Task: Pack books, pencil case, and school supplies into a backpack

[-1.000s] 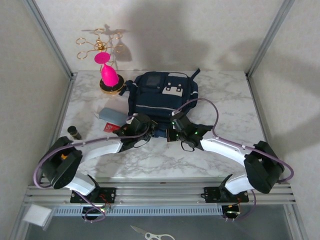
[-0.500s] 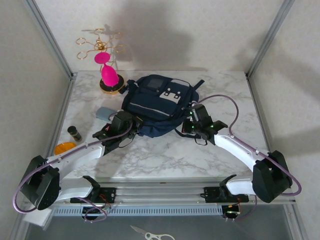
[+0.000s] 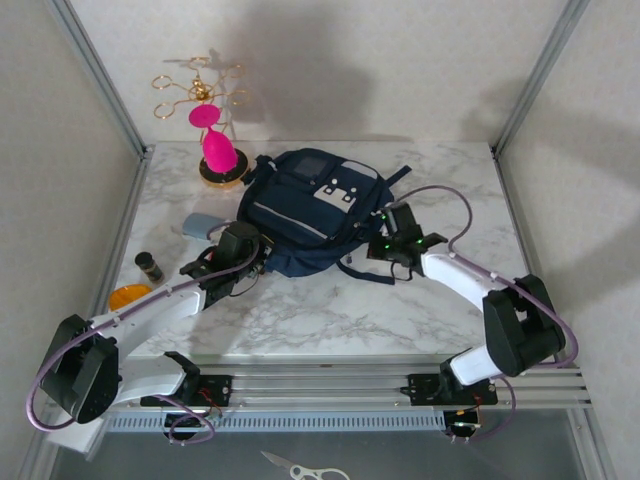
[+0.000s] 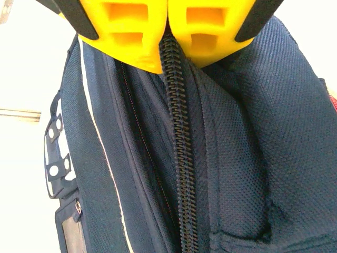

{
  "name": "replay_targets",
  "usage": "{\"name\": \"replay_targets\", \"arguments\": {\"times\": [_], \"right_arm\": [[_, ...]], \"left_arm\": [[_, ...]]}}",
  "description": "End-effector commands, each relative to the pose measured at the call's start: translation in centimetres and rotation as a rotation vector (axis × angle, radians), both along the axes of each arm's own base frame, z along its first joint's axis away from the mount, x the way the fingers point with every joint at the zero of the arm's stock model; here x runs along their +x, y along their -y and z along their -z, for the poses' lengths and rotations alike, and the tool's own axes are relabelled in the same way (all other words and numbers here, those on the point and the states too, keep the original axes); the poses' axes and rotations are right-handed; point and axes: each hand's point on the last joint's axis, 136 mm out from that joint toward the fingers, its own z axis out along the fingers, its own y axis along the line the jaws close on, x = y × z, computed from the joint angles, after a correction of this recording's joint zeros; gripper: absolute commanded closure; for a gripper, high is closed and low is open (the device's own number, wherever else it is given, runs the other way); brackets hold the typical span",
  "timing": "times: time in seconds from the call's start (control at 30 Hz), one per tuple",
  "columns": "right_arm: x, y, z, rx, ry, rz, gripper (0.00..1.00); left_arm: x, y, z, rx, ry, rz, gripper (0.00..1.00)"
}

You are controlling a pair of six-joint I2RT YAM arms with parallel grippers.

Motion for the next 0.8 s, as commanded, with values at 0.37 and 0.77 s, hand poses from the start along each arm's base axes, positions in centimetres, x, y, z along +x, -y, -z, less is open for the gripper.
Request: {"name": "replay_targets", "arguments": {"times": [0.37, 0.77], "right_arm": [[-4.7, -5.1, -0.2, 0.386, 0.332, -0.394, 0.54], [-3.5, -5.1, -0.3, 0.405, 0.561, -0.428, 0.40]], "left_arm": [[2.7, 1.4, -4.5, -0.027, 0.125, 0.031, 1.00], [3.1, 1.6, -6.6, -0.043, 0.164, 0.048, 1.00]]}}
